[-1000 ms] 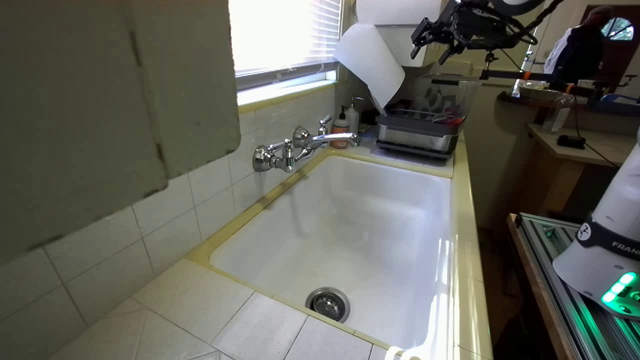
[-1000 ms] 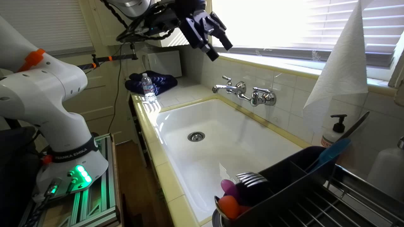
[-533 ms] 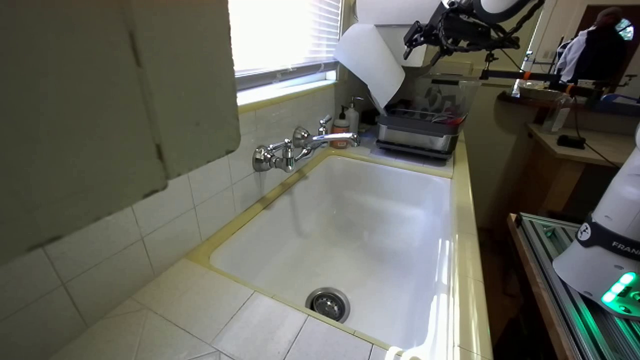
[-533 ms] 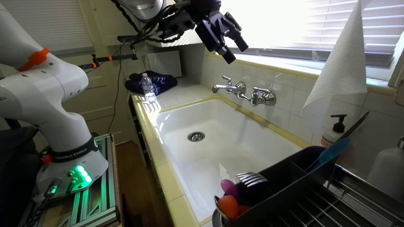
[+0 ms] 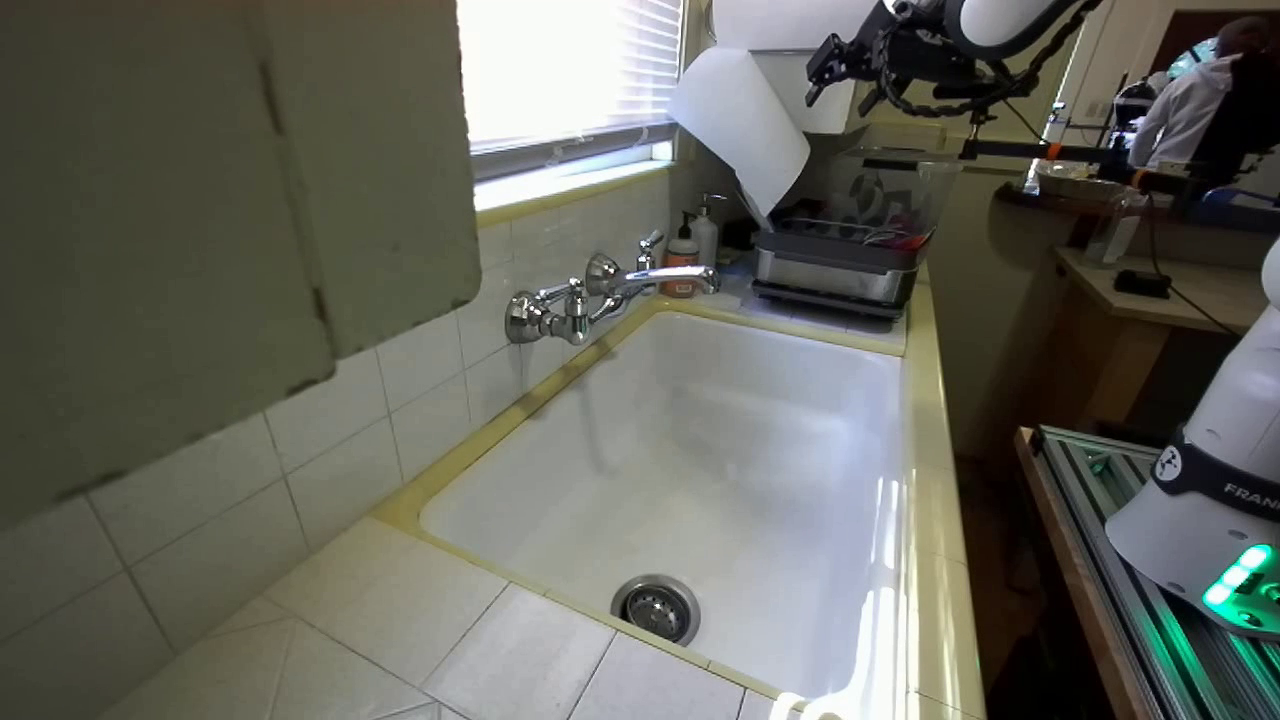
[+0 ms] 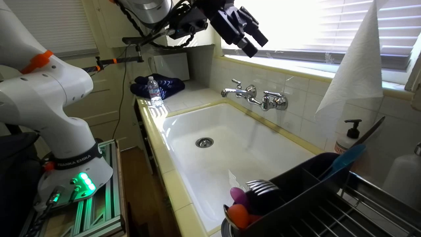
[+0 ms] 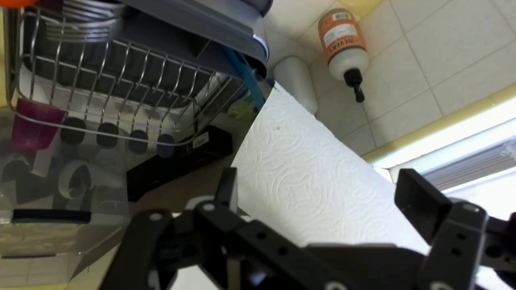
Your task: Get a piece of paper towel on the right
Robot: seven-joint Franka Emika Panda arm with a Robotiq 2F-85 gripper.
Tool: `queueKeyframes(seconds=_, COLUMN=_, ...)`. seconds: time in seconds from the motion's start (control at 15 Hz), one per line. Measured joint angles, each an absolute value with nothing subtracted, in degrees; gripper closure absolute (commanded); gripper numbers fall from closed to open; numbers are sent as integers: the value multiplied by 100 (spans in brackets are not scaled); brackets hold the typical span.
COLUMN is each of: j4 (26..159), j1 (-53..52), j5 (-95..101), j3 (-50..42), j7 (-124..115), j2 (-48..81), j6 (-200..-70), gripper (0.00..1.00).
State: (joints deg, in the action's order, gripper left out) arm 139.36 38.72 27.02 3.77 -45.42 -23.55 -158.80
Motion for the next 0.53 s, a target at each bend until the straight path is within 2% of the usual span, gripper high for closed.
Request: queueKeyframes(seconds=0.53, j4=12963, j1=5589, j5=5521, j3=1313, j7=-5807, j2=-1323, j6=-17028, gripper=0)
